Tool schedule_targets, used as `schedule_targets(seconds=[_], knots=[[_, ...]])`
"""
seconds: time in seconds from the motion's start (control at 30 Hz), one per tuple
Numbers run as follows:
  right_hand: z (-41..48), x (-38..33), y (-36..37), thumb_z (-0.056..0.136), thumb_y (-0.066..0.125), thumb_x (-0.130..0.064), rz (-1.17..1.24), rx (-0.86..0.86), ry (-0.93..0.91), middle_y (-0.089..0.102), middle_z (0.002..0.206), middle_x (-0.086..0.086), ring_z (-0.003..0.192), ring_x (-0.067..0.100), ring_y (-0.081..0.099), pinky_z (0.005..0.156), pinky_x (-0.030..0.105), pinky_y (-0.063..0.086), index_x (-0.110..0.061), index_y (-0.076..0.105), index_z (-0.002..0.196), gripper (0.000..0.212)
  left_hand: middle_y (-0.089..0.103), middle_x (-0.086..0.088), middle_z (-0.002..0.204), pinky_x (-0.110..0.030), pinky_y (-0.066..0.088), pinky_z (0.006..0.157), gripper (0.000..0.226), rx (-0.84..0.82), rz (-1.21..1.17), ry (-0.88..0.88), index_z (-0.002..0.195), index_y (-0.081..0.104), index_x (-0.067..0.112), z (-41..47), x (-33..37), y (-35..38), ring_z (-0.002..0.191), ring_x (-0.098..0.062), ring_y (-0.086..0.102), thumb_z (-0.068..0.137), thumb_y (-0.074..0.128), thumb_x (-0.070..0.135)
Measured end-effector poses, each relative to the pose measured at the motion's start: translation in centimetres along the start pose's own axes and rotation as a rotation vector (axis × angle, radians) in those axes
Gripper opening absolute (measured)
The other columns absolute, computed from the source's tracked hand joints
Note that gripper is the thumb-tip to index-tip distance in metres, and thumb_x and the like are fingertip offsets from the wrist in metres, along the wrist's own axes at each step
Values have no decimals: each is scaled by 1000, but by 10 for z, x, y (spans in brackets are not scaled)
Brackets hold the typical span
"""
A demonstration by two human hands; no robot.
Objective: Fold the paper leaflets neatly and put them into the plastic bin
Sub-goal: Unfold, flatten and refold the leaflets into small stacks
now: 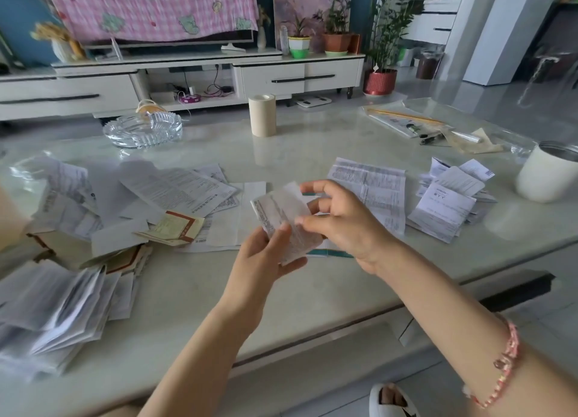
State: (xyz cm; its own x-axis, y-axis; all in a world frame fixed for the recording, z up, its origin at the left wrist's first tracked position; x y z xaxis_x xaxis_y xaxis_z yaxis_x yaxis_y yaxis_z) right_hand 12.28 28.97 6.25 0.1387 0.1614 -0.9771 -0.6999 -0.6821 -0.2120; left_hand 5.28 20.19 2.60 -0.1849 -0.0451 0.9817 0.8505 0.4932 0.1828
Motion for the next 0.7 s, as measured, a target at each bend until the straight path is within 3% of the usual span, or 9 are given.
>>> schedule_targets(seconds=[0.2,0.33,0.43,0.53,0.6,0.7], knots=[[-2,2,-5,83,68,-11,-178,32,3,57,96,-5,82,8,55,75,19,49,-17,58,109,29,71,-4,87,-32,59,66,26,31,26,-11,96,65,17,-4,-3,-6,82,-16,69,99,40,11],[-5,15,4,85,62,-1,27,-109,147,64,89,5,76,12,61,62,15,51,2,61,104,19,74,-8,83,-32,59,63,28,-16,1,-53,99,63,12,-5,-4,-1,78,-26,71,100,36,16],[-5,20,2,87,60,0,109,-110,179,64,86,2,73,10,61,57,13,50,-4,61,104,18,74,-8,79,-31,58,58,32,2,-22,-68,94,63,11,-4,-4,-1,71,-25,71,101,34,21],[-5,21,1,85,59,5,145,-115,172,62,91,8,82,17,61,66,20,53,-1,60,105,21,73,-7,78,-30,57,56,31,55,-23,-63,90,65,12,-3,-4,-5,70,-21,70,100,37,23],[-6,19,1,83,56,12,138,-120,145,61,88,7,83,16,58,69,20,51,-4,63,90,18,73,-8,78,-30,56,54,40,67,-59,-83,89,66,13,-2,-5,-7,71,-21,70,101,32,31],[-5,14,-7,78,47,21,2,-35,25,64,83,3,83,14,58,78,25,50,-18,62,60,45,73,-12,79,-30,55,55,52,11,-110,-151,91,66,9,-1,-9,-3,70,-23,70,100,25,40]])
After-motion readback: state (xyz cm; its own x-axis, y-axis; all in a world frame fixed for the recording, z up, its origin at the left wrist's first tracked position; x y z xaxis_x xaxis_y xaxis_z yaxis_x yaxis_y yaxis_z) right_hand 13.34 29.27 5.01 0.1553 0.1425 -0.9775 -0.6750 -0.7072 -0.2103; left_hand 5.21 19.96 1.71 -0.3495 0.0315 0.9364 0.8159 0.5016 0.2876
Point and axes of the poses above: each hand's wrist, its own z-axis towards the middle knuckle, its own y-axis out of the palm, x = y × z, the point moved 8 cm from there along z, towards the middle knuckle
